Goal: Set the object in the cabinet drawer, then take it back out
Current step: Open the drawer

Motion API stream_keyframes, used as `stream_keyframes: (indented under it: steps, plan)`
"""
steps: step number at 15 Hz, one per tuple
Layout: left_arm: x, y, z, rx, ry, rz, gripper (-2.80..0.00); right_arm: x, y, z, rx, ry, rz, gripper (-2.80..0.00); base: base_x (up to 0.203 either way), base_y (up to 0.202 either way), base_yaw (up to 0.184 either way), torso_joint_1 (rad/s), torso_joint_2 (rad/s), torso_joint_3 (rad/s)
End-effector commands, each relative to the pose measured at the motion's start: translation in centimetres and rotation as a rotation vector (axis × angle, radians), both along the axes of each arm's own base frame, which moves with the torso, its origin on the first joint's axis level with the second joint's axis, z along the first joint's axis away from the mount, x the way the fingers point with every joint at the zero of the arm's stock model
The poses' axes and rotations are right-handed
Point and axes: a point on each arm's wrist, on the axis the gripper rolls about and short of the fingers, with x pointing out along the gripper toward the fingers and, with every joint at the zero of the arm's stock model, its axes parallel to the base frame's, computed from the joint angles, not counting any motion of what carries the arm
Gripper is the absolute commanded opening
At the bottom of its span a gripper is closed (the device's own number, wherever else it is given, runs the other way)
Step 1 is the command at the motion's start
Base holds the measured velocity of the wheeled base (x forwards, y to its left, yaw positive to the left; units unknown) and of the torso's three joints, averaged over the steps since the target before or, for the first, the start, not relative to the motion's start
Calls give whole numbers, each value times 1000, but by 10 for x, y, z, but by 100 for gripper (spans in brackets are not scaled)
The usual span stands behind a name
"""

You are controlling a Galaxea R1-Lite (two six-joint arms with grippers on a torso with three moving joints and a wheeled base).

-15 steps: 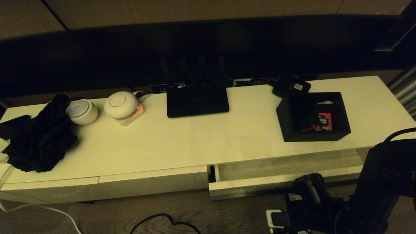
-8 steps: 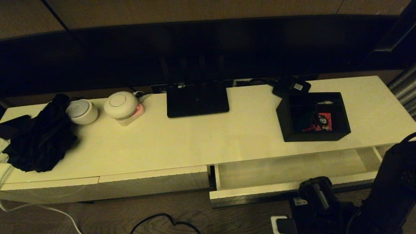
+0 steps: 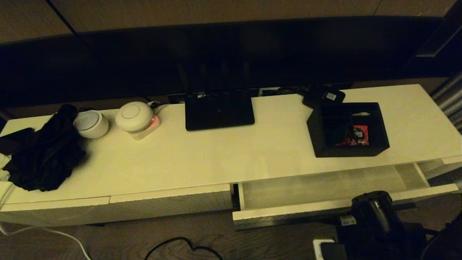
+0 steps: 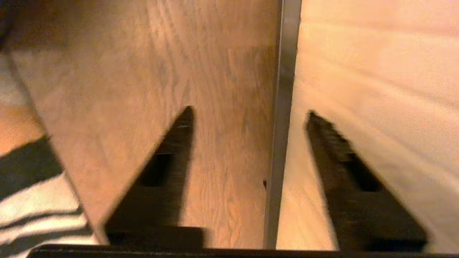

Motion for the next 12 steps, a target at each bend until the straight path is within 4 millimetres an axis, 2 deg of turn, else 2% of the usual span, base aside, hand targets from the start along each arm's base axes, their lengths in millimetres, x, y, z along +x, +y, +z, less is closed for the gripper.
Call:
stream_keyframes:
  steps: [1, 5, 9, 11, 12]
  plan:
    - [0, 0, -1, 0, 1, 1, -280, -22, -9, 41, 24, -66, 7, -280, 0, 0, 0, 0, 0, 0]
    - [0, 0, -1, 0, 1, -1, -280, -64, -28, 94, 111, -29, -99, -280, 0, 0, 0, 0, 0, 0]
    - [0, 0, -1, 0, 1, 0, -280, -107, -46, 152, 353, 50, -336, -280, 0, 0, 0, 0, 0, 0]
    - [0, 0, -1, 0, 1, 1, -280, -118, -51, 169, 444, 137, -488, -280, 0, 0, 0, 0, 0, 0]
    - [0, 0, -1, 0, 1, 1, -280, -116, -51, 172, 491, 182, -582, -280, 0, 0, 0, 0, 0, 0]
